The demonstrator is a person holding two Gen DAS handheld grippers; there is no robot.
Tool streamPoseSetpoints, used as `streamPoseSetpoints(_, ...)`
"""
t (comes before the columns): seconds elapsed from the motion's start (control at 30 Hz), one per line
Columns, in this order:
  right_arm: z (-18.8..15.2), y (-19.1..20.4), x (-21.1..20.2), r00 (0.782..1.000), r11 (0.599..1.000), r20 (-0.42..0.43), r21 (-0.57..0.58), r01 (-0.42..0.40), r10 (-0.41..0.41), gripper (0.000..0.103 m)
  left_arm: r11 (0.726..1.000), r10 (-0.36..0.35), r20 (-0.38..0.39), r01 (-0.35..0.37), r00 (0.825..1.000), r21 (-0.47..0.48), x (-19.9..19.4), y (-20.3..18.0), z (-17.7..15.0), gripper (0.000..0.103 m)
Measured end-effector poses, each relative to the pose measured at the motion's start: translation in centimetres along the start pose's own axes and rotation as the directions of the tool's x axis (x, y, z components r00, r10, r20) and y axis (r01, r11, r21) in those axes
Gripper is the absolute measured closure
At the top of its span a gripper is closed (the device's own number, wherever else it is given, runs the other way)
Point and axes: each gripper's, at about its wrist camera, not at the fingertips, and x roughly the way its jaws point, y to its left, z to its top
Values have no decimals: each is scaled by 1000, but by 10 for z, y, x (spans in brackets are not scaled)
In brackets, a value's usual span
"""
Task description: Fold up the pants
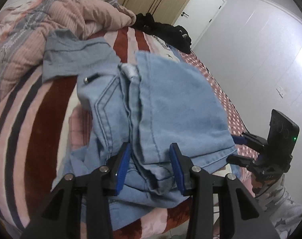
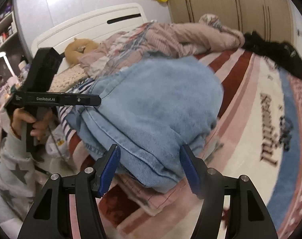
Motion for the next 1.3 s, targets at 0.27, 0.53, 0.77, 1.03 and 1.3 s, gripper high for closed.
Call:
streamPoseSetpoints(0.27,-2,-1,-3,1000,1000,17,0,11,-11,44,999,37,14,-37,999,-2,-6,-10,4,64)
streamPoseSetpoints(0.53,-4,-1,-13,999,1000,30,2,23,-23,44,995,94,53,-94,994,15,-18,-23,0,47)
streamPoseSetpoints(0.77,-8,-4,-31,997,999,71,24,21,-22,44,979,191,155,-200,969,45,-38,-60,-7,30)
streamPoseSetpoints(1.03,-51,-12,-106,972,995,211,52,90,-99,29,960,217,366,-267,905,89,-58,-150,-42,15)
streamPoseSetpoints(1.3,-109,-4,-210,866,946,398,10,325,-302,14,935,198,609,-334,768,118,-62,-267,-99,1)
